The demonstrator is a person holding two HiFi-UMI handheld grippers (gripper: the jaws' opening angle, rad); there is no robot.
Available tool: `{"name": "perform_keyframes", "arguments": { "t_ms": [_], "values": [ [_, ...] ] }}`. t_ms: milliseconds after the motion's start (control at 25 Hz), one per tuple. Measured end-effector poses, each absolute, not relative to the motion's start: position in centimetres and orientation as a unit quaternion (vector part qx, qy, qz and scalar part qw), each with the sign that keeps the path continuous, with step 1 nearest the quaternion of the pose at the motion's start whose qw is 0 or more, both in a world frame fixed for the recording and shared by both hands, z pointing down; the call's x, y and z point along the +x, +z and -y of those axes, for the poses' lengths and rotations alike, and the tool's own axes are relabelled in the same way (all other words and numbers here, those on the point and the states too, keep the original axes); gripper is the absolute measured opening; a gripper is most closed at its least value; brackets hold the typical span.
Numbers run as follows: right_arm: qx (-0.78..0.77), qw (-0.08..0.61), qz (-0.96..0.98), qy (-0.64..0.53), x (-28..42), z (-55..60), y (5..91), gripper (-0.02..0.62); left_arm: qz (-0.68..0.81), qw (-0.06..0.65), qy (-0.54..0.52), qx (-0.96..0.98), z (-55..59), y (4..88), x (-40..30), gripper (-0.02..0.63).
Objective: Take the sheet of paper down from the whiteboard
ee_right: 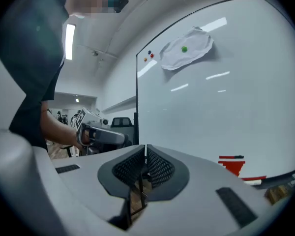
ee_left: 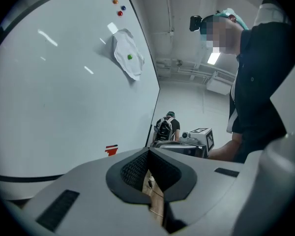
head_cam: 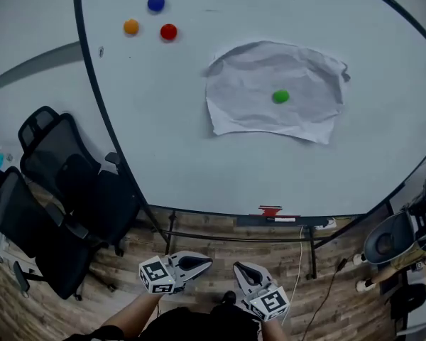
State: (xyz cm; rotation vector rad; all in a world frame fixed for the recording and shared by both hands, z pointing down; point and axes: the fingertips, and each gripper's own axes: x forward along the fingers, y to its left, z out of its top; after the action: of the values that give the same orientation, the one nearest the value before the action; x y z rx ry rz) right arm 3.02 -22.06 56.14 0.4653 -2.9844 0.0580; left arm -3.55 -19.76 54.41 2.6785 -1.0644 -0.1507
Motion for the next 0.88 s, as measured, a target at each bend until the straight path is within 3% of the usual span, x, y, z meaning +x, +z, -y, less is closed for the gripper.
{"name": "perform_keyframes", "arguments": {
  "t_ms": [440, 560, 880],
  "values": [
    [0.081, 0.018, 0.994, -0.066, 4.4, 32.8, 49.5, 0.023, 0.484, 0.055, -0.015, 0.873, 27.0, 48.6, -4.6, 0.011],
    [0.062, -0.029, 0.994, -0.087, 3.6, 34.3, 44.7, 0.023, 0.517, 0.042, 0.017, 0.855, 28.2, 47.0, -6.6, 0.011],
    [0.130, -0.132, 0.955, -0.231, 1.3, 36.8, 28.8, 0.023, 0.603, -0.066, -0.043, 0.794, 30.7, 33.5, -13.5, 0.012]
  ]
}}
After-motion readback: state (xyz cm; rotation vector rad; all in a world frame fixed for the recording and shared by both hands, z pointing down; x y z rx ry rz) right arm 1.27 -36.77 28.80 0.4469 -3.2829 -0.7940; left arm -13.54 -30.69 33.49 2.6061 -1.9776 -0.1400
